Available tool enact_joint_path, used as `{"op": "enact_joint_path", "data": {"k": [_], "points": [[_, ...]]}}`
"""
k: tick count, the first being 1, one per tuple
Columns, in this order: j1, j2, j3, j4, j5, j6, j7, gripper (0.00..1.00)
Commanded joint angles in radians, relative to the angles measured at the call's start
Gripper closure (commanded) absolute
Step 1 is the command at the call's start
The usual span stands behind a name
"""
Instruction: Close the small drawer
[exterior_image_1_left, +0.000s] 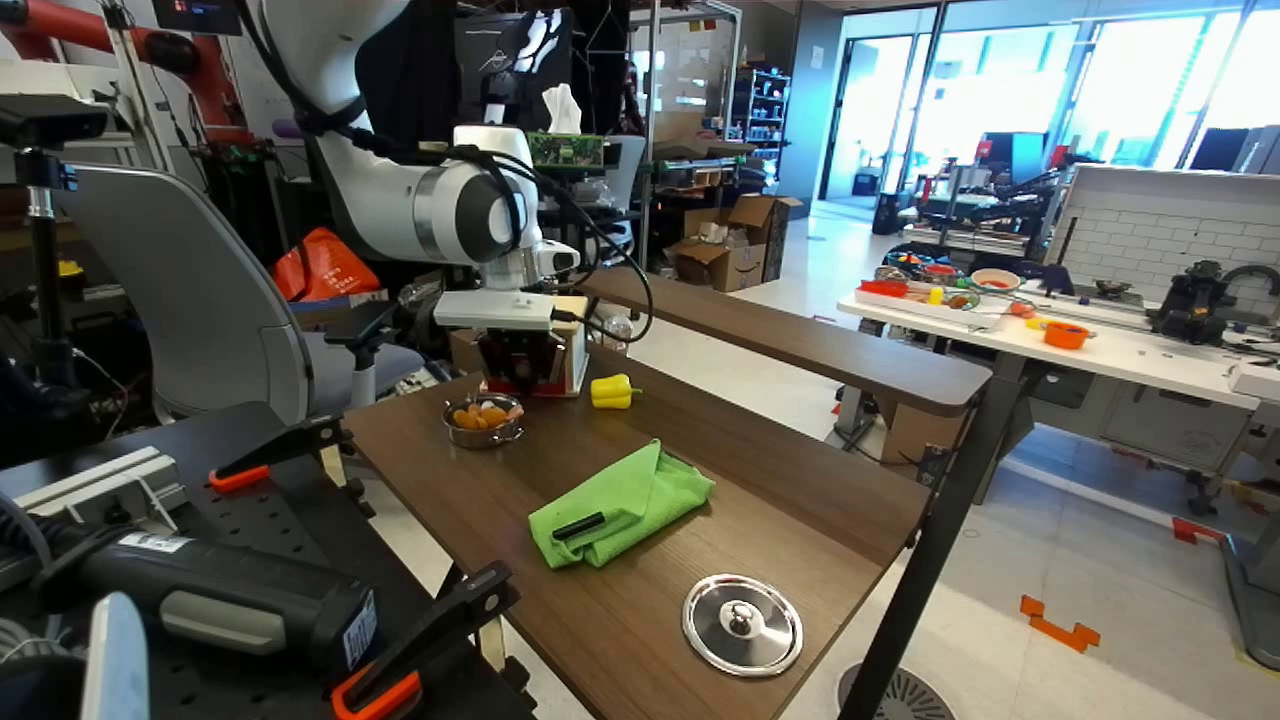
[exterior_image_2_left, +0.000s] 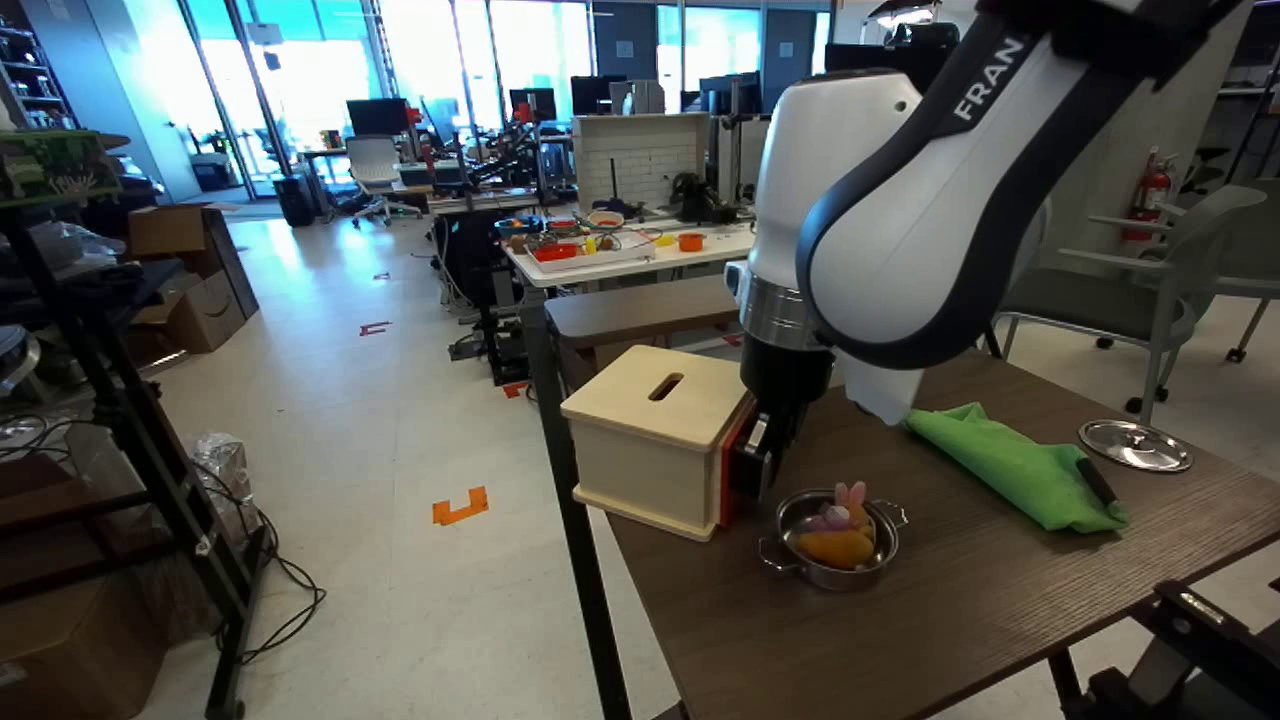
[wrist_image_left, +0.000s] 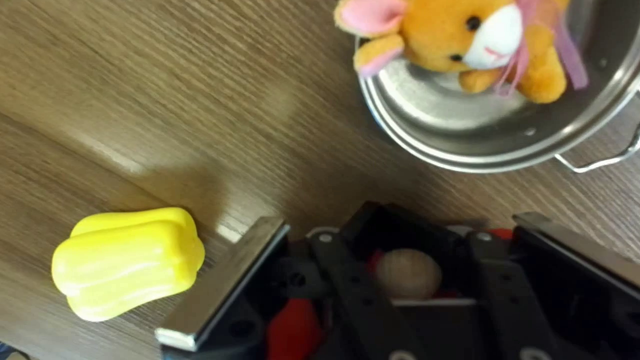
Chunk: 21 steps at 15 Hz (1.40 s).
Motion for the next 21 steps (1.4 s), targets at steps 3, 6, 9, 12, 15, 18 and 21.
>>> {"op": "enact_joint_path", "data": {"k": [3, 6, 9, 12, 15, 18, 21], "points": [[-0.001, 0.065, -0.009, 0.106, -0.005, -0.004, 0.031, 0.98], [0.0, 0.072, -0.008, 0.119, -0.003, -0.002, 0.039, 0.98], [0.002, 0.073, -0.01, 0.122, -0.006, -0.005, 0.044, 0.64], [-0.006, 0.068, -0.009, 0.119, -0.002, -0.01, 0.042, 0.44], [-0.011, 0.064, -0.013, 0.112, -0.003, -0.006, 0.043, 0.22], [-0.014, 0.048, -0.013, 0.089, -0.003, -0.013, 0.044, 0.01], [-0.02, 0.014, -0.006, 0.044, -0.001, -0.015, 0.044, 0.0]]}}
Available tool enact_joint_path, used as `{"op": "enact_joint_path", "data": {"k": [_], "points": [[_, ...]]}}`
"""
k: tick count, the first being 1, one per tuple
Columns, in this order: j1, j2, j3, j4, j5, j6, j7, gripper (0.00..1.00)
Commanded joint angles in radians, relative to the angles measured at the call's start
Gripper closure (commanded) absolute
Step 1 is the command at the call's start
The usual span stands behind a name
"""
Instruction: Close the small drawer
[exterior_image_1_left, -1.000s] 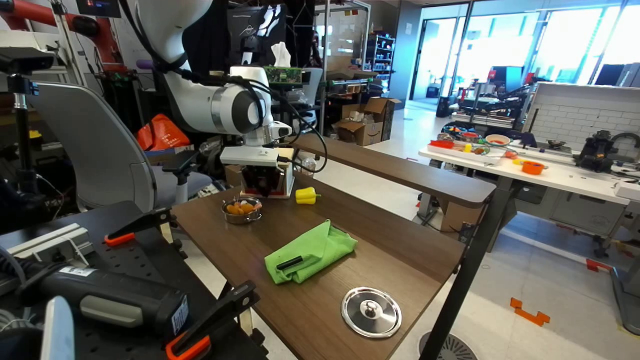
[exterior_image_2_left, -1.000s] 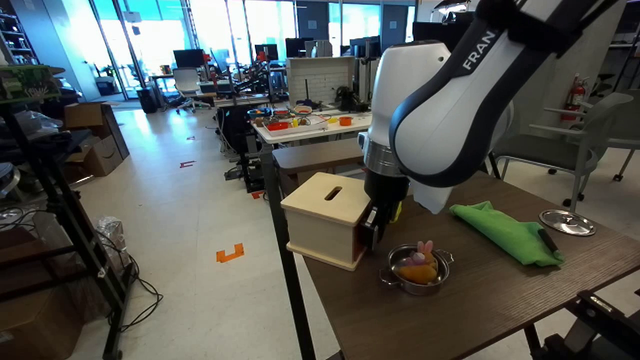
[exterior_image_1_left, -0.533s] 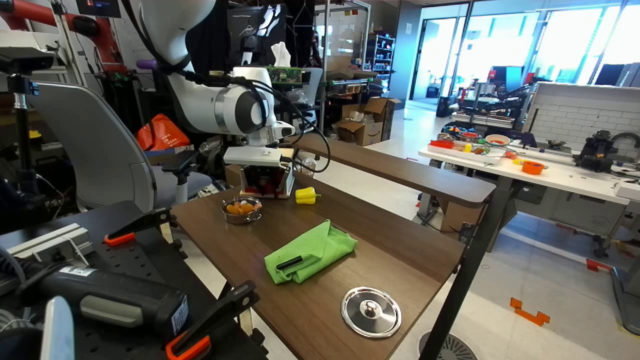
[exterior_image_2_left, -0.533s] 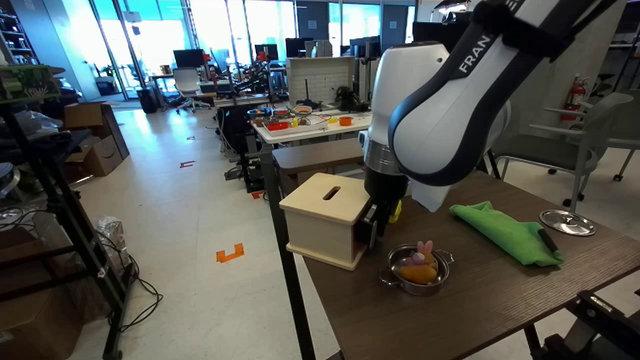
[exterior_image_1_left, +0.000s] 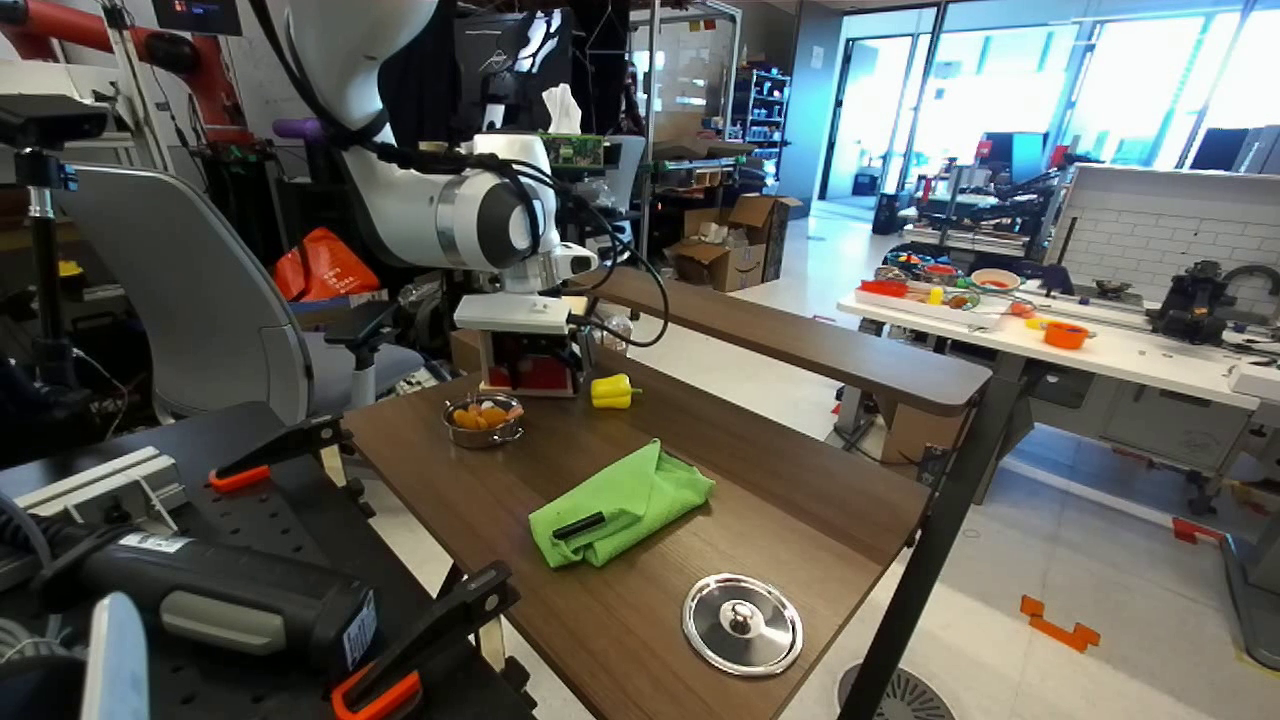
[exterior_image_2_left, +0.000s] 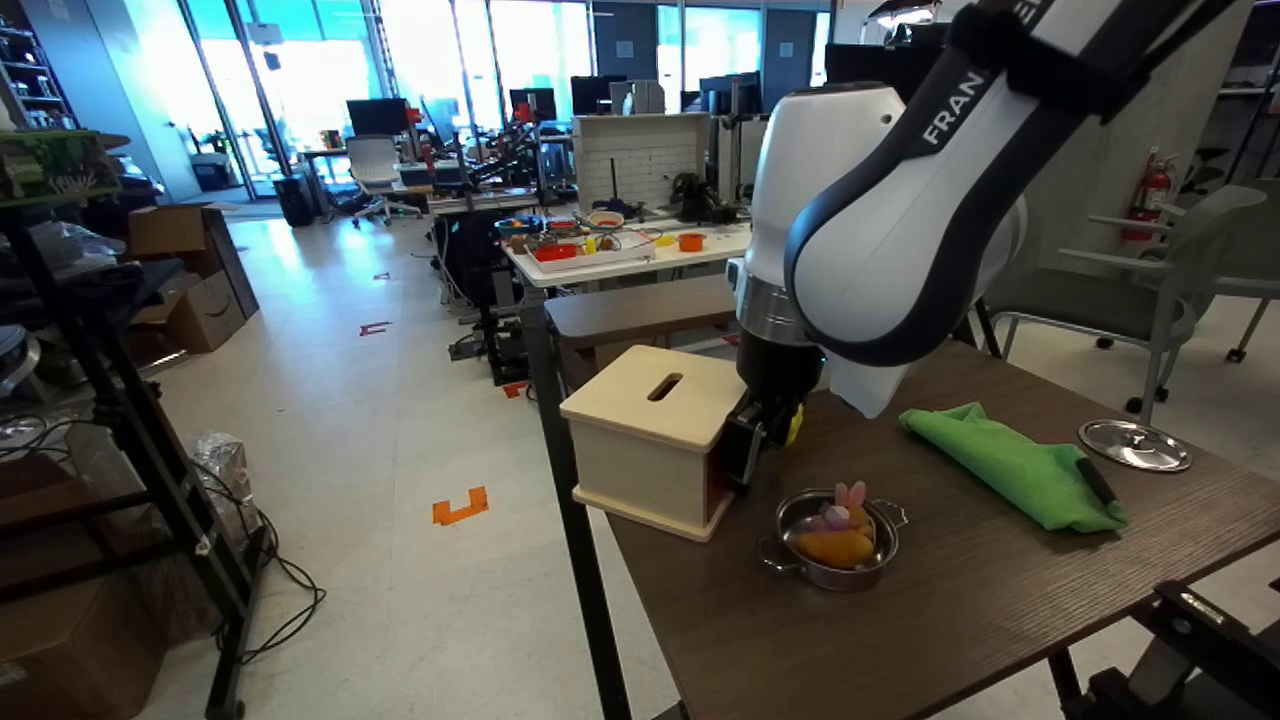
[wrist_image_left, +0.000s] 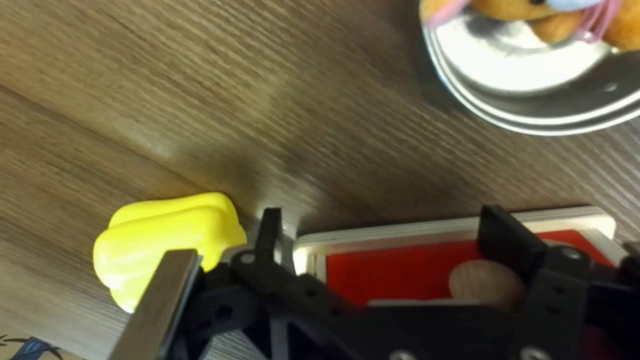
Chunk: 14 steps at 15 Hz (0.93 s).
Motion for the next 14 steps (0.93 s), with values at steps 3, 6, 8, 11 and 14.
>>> {"op": "enact_joint_path", "data": {"k": [3, 6, 8, 11, 14], "points": [[-0.003, -0.098, -0.003, -0.113, -0.004, -0.011, 0.026, 0.0], [-0.003, -0.191, 0.0, -0.222, -0.011, -0.019, 0.025, 0.0], [0.009, -0.271, -0.01, -0.309, -0.024, 0.006, 0.033, 0.0], [0.002, -0.413, 0.016, -0.397, -0.014, -0.048, 0.025, 0.0], [-0.008, -0.381, 0.024, -0.351, -0.014, -0.053, 0.018, 0.0]]}}
